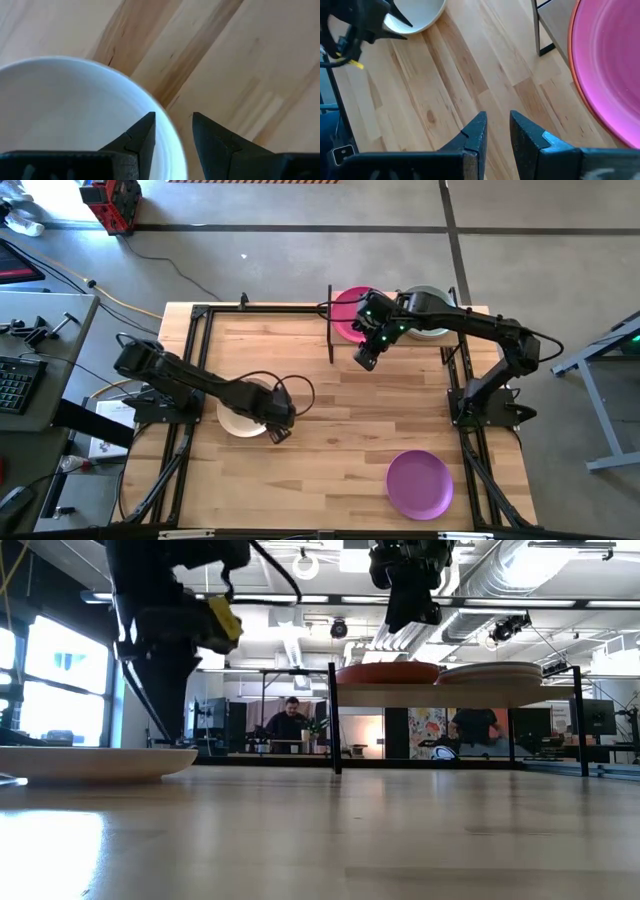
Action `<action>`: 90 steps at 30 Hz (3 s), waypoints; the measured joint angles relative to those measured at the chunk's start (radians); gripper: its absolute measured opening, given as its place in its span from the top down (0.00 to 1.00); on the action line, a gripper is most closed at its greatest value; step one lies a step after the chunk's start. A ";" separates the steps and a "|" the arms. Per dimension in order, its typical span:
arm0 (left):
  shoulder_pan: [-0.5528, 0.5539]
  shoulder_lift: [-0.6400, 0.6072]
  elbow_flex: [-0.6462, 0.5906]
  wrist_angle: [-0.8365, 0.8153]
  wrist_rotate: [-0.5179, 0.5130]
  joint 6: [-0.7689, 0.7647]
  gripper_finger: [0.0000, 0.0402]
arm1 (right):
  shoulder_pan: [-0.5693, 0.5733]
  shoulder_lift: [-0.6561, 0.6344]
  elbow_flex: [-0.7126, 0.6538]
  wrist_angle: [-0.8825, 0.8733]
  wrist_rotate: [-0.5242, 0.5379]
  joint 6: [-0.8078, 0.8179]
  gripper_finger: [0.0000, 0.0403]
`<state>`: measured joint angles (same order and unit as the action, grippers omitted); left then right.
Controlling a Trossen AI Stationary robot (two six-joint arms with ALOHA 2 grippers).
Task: Place and stack plates onto a shelf
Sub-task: Stack the white on top of the dark pink plate on the shelf
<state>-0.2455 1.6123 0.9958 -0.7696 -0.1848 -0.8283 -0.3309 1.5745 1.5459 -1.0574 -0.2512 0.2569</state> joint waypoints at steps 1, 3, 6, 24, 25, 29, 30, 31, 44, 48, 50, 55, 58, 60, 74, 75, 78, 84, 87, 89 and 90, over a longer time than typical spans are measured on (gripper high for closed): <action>0.000 0.008 0.000 -0.003 0.000 -0.001 0.70 | 0.000 0.000 0.000 0.000 0.000 0.000 0.85; 0.000 0.026 0.000 -0.001 0.000 0.000 0.70 | 0.000 0.000 0.000 0.000 0.000 0.000 0.85; 0.000 0.054 0.000 0.002 0.000 0.000 0.70 | 0.000 0.000 0.000 0.000 0.000 0.000 0.85; 0.002 0.107 0.000 0.006 0.014 0.075 0.80 | 0.000 0.000 0.000 0.001 0.022 0.005 0.85; 0.003 0.107 0.000 0.007 0.019 0.087 0.82 | 0.000 0.000 0.000 0.001 0.024 0.004 0.85; 0.003 0.107 0.000 0.007 0.019 0.130 0.91 | 0.000 0.000 0.000 0.001 0.024 0.004 0.85; 0.003 0.107 0.000 0.007 0.019 0.143 0.93 | 0.000 0.000 0.000 0.001 0.025 0.005 0.85; 0.003 0.107 0.000 0.006 0.018 0.157 0.95 | 0.000 0.000 0.000 0.001 0.025 0.005 0.85; -0.005 0.100 0.002 -0.057 0.015 0.304 0.99 | 0.000 0.000 0.000 0.001 0.026 0.030 0.85; -0.005 0.083 0.001 -0.090 0.019 0.344 1.00 | 0.000 0.000 0.000 0.002 0.027 0.031 0.85; -0.005 0.066 0.001 -0.111 0.019 0.365 1.00 | 0.000 0.000 0.000 0.008 0.046 0.031 0.85; -0.005 0.027 0.003 -0.162 0.022 0.429 1.00 | 0.000 0.000 0.000 0.033 0.093 0.031 0.85; -0.005 0.015 0.024 -0.218 0.010 0.477 1.00 | 0.000 0.000 0.000 0.043 0.095 0.030 0.85; -0.009 0.007 0.042 -0.255 -0.019 0.519 1.00 | 0.000 0.000 0.000 0.052 0.095 0.022 0.85; -0.070 0.005 0.176 -0.416 -0.244 0.750 1.00 | 0.000 0.000 0.000 0.161 0.097 0.072 0.71; -0.077 0.005 0.187 -0.423 -0.263 0.762 1.00 | 0.000 0.000 0.000 0.170 0.097 0.083 0.71; -0.096 0.005 0.219 -0.436 -0.332 0.812 1.00 | 0.000 0.000 0.000 0.194 0.097 0.099 0.71; -0.125 0.005 0.267 -0.433 -0.470 0.959 1.00 | 0.000 0.000 0.000 0.210 0.096 0.105 0.71; -0.125 0.005 0.280 -0.432 -0.534 1.032 1.00 | 0.000 0.000 0.000 0.210 0.096 0.105 0.71; -0.121 0.005 0.285 -0.423 -0.566 1.076 1.00 | 0.000 0.000 0.000 0.213 0.096 0.105 0.71; -0.117 0.005 0.285 -0.409 -0.580 1.103 1.00 | 0.000 0.000 0.000 0.218 0.096 0.105 0.71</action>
<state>-0.3623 1.6173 1.2812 -1.1789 -0.7644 0.2746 -0.3309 1.5749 1.5463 -0.8398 -0.1551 0.3614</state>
